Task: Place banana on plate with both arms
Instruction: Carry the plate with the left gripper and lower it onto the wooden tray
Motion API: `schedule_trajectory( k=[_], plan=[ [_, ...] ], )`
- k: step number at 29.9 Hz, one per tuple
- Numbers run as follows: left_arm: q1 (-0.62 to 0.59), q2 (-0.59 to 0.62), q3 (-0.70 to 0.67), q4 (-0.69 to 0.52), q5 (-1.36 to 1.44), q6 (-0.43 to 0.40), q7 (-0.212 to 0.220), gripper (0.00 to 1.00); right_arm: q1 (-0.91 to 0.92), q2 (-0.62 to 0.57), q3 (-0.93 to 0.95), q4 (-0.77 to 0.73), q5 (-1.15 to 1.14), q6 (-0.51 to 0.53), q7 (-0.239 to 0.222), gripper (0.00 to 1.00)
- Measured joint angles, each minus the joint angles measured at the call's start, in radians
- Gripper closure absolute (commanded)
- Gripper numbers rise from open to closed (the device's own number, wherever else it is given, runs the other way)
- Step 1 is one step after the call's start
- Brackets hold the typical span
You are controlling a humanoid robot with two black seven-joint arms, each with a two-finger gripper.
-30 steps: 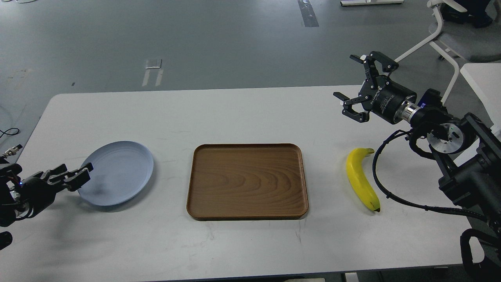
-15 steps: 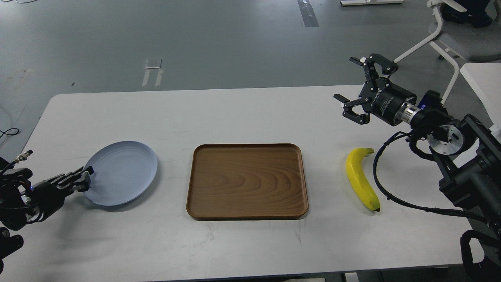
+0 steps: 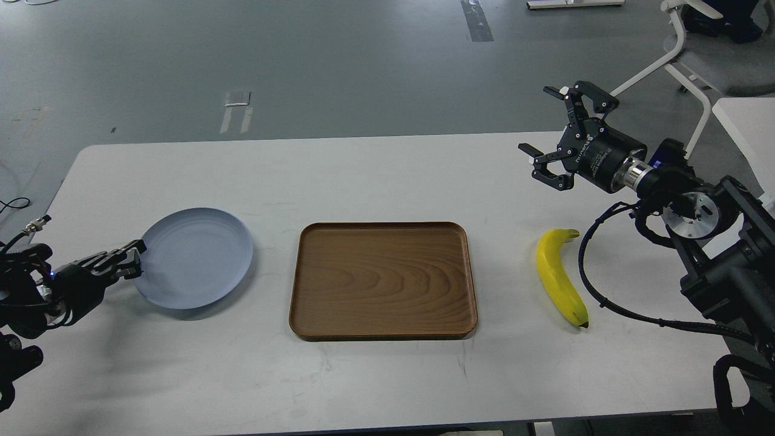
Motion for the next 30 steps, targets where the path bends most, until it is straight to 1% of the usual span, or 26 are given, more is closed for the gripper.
schedule_trajectory(
  k=[5,8,11,14,18,23,30],
  plan=[
    [-0.101,0.003,-0.001,-0.088,-0.012,-0.002,0.000,1.00,0.000,-0.007,0.008,0.000,0.001,0.000,0.000,0.00],
    [-0.141,-0.004,0.001,-0.138,-0.016,-0.012,0.000,1.00,0.000,-0.012,0.008,0.000,0.001,0.000,0.000,0.00],
    [-0.163,-0.029,0.009,-0.176,-0.009,-0.019,0.000,1.00,0.000,-0.019,0.010,0.000,0.003,0.000,0.000,0.00],
    [-0.183,-0.077,0.015,-0.189,-0.003,-0.034,0.000,1.00,0.000,-0.021,0.015,0.000,0.003,0.000,0.000,0.00],
    [-0.210,-0.162,0.027,-0.181,0.001,-0.078,0.000,1.00,-0.001,-0.025,0.017,0.000,0.003,0.000,0.000,0.00],
    [-0.251,-0.260,0.085,-0.162,0.009,-0.091,0.000,1.00,-0.001,-0.027,0.017,0.000,0.003,0.000,0.000,0.00],
    [-0.264,-0.423,0.190,0.004,0.013,-0.091,0.000,1.00,0.000,-0.041,0.019,0.000,0.003,0.000,0.000,0.00]
  ],
)
